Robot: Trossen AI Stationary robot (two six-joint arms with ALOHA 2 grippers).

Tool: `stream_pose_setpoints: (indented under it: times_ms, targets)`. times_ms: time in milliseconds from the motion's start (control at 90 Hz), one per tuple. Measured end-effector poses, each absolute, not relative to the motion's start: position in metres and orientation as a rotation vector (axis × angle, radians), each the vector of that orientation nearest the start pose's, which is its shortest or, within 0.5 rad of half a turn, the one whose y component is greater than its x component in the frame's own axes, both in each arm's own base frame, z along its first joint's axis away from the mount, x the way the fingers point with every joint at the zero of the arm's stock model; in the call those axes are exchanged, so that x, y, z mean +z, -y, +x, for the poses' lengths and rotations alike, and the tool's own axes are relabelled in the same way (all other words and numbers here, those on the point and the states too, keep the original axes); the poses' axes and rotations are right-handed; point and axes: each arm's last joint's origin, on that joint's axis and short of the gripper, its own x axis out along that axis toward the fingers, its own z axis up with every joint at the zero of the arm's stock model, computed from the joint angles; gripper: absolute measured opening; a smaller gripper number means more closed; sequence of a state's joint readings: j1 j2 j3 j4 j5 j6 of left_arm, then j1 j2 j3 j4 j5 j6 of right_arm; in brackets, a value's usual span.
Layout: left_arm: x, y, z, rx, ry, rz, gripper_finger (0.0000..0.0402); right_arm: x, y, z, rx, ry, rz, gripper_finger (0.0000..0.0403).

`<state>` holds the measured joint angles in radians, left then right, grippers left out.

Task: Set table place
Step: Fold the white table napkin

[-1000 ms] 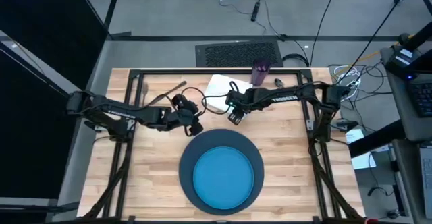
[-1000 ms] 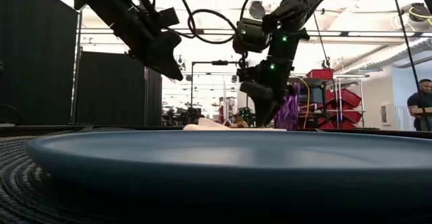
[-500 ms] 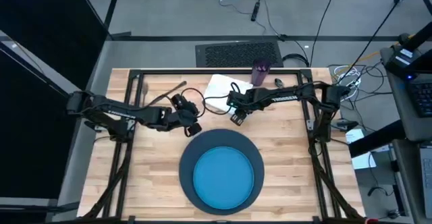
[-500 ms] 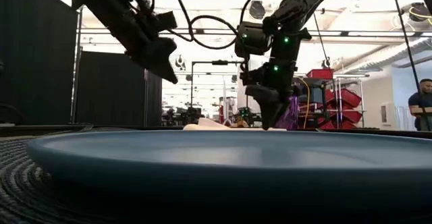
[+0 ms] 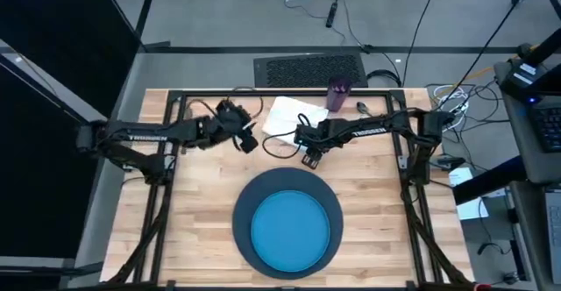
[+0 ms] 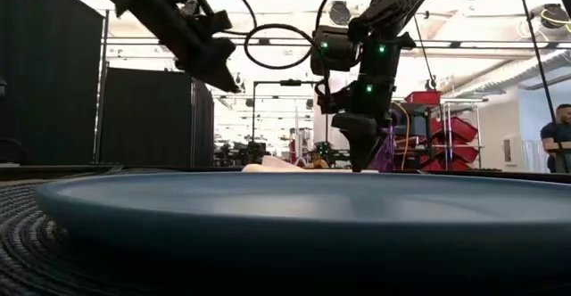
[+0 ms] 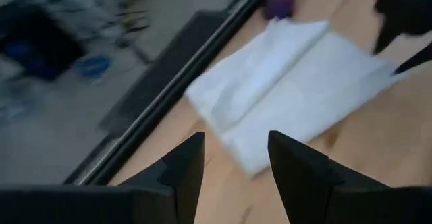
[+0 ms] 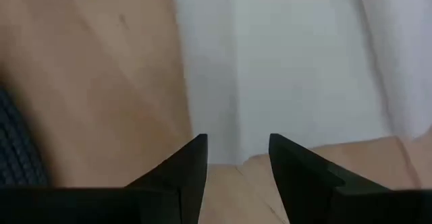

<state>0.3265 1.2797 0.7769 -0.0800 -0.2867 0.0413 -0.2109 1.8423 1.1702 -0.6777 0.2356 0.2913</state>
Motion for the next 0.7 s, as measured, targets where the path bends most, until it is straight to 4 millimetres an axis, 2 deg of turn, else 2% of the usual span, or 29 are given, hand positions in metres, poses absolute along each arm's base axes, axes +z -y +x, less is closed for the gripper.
stream_pose_setpoints:
  times_ms: [133,267,422,544,700]
  targets:
    - [0.225,-0.125,0.247,0.490,-0.668,0.020,0.0151,0.159,0.079,0.332,-0.567,-1.293,0.215,0.0146]
    - [0.207,-0.141,0.253,0.345,-0.752,0.095,0.0151,0.159,0.081,0.333,-0.567,-1.284,0.211,0.0146]
    - [0.199,-0.151,0.270,0.232,-0.793,0.201,0.0151,0.159,0.085,0.332,-0.574,-1.282,0.218,0.0146]
    - [0.201,-0.165,0.288,0.217,-0.802,0.193,0.0151,0.159,0.089,0.331,-0.580,-1.284,0.219,0.0146]
    - [0.199,-0.183,0.306,0.133,-0.899,0.140,0.0151,0.159,0.089,0.331,-0.573,-1.287,0.210,0.0146]
